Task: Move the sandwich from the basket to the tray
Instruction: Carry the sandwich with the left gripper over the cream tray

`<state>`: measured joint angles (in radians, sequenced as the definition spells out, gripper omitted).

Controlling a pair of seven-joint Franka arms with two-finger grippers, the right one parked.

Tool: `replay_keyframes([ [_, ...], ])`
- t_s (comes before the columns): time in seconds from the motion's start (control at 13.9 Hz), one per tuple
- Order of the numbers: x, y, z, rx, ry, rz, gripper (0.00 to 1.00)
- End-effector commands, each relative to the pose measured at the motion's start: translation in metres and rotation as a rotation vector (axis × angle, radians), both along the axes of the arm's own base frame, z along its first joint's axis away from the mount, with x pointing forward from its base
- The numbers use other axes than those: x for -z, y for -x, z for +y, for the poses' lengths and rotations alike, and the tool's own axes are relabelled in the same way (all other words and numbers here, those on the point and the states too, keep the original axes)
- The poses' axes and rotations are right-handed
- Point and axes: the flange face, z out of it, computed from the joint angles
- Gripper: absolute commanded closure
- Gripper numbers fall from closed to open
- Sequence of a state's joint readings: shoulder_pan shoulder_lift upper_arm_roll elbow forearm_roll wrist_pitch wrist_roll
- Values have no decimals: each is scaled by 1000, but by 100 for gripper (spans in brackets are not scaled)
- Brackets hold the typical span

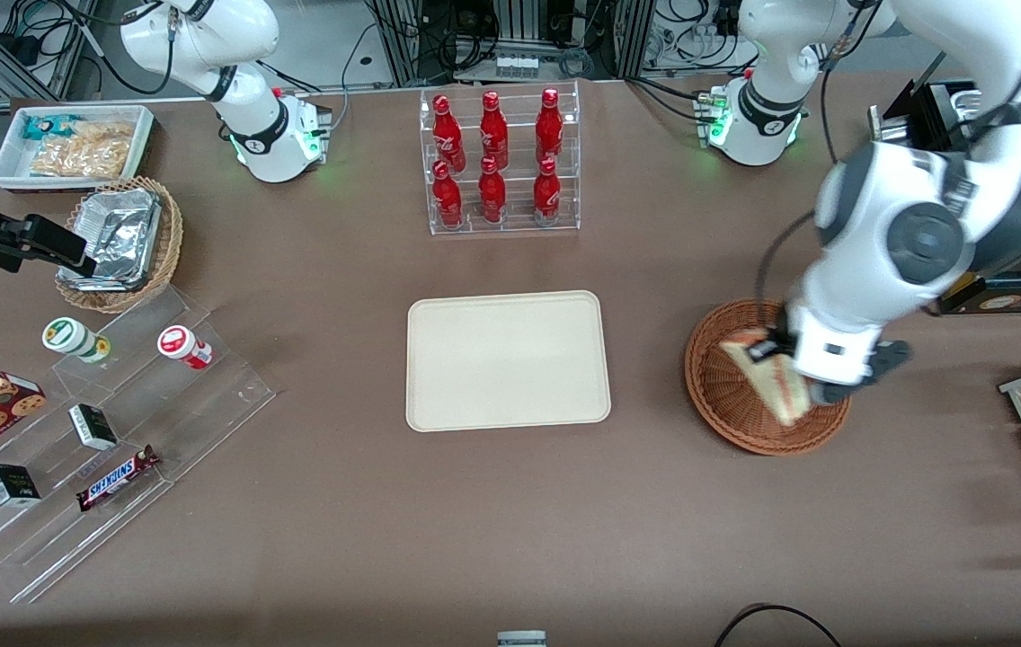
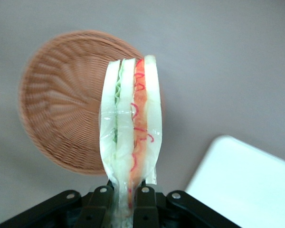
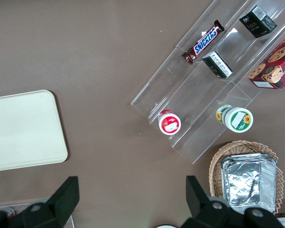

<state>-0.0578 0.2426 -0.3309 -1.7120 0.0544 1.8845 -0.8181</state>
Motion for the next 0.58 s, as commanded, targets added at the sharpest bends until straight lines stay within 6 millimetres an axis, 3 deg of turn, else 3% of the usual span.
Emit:
replay_keyframes([
  [0.0, 15, 15, -81, 84, -1, 23, 94],
  [0.36, 68, 57, -212, 278, 21, 79, 94],
  [0.5, 93, 72, -246, 309, 16, 102, 93],
])
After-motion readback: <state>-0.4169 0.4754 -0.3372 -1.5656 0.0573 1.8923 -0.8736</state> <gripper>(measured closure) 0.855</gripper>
